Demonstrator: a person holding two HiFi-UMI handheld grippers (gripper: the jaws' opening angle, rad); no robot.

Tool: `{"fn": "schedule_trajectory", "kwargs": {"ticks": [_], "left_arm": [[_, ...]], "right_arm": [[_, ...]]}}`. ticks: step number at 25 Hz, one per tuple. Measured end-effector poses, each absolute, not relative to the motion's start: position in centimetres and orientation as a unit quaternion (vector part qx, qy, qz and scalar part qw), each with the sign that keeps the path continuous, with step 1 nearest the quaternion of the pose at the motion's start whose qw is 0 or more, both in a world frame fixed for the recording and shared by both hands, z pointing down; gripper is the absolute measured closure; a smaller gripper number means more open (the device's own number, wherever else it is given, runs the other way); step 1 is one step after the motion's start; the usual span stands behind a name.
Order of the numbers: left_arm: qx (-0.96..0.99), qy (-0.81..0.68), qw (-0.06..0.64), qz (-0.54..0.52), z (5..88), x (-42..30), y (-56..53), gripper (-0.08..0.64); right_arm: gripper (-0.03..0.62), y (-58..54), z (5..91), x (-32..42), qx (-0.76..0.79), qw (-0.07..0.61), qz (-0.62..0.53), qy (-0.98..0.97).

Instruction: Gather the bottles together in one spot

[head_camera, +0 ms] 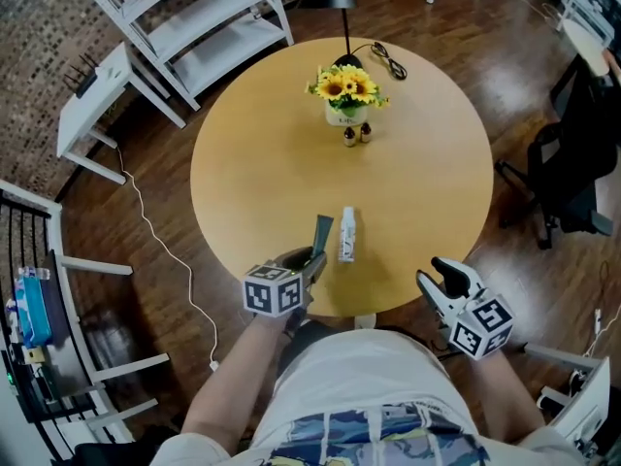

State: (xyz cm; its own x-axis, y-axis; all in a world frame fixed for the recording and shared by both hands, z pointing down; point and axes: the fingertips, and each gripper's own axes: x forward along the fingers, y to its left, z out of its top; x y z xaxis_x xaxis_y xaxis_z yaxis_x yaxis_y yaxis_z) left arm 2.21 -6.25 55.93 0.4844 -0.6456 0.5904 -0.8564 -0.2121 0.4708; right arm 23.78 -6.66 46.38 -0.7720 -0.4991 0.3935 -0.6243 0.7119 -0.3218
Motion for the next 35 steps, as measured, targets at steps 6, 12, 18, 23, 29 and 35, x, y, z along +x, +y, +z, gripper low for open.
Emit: {"fn": "schedule_trajectory", "kwargs": {"ticks": [6,12,18,23,29,35], "left_arm": [[0.852,-0.352,0.386,-0.025,44.9,4.0,-3.9,0.446],[0.89,-0.313,0.331,-0.031,41.0,2.8,-1.0,0.446],[0.922,-0.27,0.277,0.004,40.1,2.0,2.9,0.446],[0.936,-0.243,0.257,0.004,40.2,0.5,5.9,0.446],[0.942,-0.23,0.244,0.004,40.6,-2.3,8.2,0.446],[0.931,-0.268,0.246,0.024,42.3,-5.5,8.7,0.442]], "right_arm": [[0.407,-7.3,42.5,18.0,0.254,0.113,0.175,-0.944],[0.41,-5.9,38.1,11.8,0.208,0.047,0.223,-0.951],[0.462,-3.2,34.4,5.1,0.121,0.001,0.294,-0.948],[0.513,0.5,34.3,1.5,0.058,0.003,0.36,-0.931],[0.548,3.5,35.5,-1.9,0.08,0.034,0.347,-0.934],[0.548,3.0,35.4,-2.7,0.128,0.05,0.297,-0.945]]}}
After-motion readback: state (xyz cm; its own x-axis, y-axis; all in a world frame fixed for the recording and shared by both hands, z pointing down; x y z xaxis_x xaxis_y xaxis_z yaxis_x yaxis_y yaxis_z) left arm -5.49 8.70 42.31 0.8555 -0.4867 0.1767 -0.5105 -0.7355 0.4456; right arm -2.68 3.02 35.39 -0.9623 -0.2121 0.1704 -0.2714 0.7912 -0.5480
